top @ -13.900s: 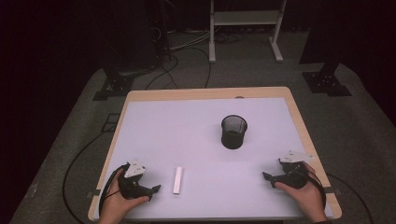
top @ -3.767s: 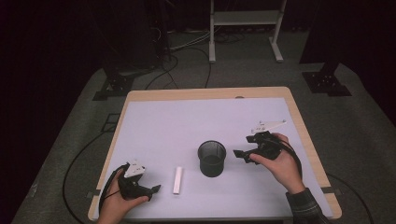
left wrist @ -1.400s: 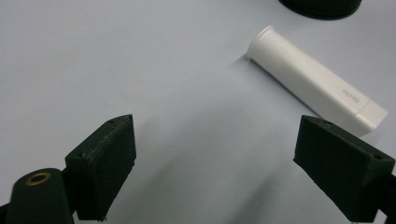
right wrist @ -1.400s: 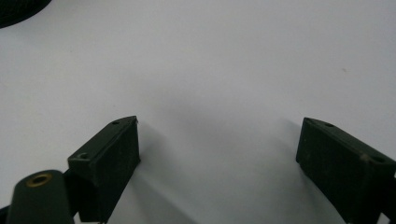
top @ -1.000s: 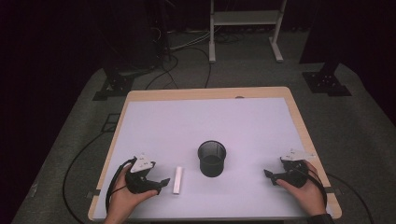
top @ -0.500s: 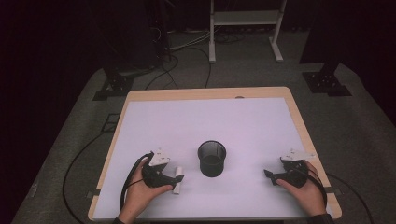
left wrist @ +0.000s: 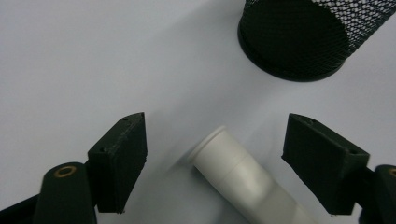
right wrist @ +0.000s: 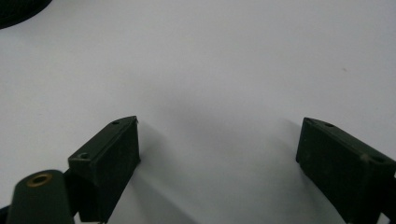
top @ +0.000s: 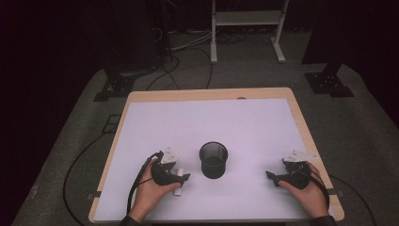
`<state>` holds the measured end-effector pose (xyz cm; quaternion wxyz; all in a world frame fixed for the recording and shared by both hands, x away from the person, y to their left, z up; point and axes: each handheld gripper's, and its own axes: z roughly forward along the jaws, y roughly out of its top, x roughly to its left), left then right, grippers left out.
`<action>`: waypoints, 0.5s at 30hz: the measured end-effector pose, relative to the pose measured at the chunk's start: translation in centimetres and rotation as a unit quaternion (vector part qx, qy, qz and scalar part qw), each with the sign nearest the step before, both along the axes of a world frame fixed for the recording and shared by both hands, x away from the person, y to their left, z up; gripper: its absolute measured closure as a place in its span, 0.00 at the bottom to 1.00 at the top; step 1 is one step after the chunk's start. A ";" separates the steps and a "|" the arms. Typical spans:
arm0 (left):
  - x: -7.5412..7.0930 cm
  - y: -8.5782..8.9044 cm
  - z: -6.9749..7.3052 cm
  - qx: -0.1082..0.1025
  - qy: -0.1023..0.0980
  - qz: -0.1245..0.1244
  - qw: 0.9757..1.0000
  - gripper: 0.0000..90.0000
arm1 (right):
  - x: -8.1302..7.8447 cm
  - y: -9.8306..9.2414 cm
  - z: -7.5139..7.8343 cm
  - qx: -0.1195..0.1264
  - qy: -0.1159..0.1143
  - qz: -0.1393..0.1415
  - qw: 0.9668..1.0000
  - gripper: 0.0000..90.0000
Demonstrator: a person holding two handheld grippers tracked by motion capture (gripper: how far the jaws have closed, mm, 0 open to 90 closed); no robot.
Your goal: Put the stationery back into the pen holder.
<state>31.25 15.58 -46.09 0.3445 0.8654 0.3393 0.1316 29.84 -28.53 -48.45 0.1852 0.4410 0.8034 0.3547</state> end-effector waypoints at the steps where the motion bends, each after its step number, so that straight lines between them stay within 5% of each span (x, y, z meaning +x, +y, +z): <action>1: 0.1 -0.1 -0.1 0.001 0.003 0.001 1.000 0.26 | 0.0 0.0 0.0 0.000 0.000 0.000 1.000 0.13; 15: 0.0 0.1 -0.2 0.004 0.021 0.013 1.000 0.54 | 0.0 0.0 0.0 0.000 0.000 0.000 1.000 0.13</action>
